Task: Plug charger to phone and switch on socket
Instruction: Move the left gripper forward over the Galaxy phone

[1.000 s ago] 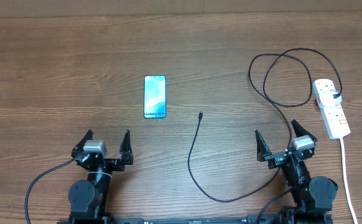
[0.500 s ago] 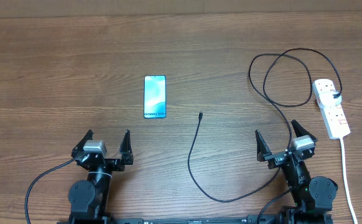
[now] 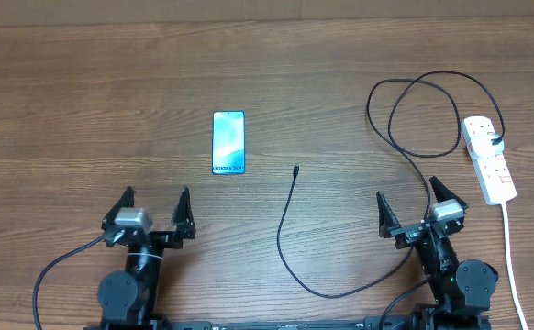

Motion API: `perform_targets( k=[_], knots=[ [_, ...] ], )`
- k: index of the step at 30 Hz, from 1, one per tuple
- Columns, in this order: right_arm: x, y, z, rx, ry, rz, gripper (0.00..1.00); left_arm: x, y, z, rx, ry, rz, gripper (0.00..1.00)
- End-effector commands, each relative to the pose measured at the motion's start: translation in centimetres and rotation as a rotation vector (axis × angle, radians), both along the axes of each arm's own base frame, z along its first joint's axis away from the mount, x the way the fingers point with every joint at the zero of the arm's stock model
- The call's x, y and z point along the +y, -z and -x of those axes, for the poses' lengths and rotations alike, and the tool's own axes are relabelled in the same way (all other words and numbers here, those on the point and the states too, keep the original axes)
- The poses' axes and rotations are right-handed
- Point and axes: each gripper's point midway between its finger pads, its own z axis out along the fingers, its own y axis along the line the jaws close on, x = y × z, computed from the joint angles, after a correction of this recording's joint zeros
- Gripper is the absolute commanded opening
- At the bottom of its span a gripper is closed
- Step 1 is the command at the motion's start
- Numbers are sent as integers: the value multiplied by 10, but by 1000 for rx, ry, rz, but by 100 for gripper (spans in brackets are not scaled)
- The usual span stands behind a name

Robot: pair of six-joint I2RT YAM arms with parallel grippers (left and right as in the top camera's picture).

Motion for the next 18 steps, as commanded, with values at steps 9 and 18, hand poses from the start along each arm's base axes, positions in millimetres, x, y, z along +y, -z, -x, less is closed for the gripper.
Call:
perform_targets(
  k=[9, 18],
  knots=[
    [1, 1, 0, -7, -8, 2, 100, -31, -128, 58, -74, 210, 88, 100],
    [1, 1, 0, -7, -8, 2, 100, -32, -211, 68, 122, 210, 30, 100]
  ],
)
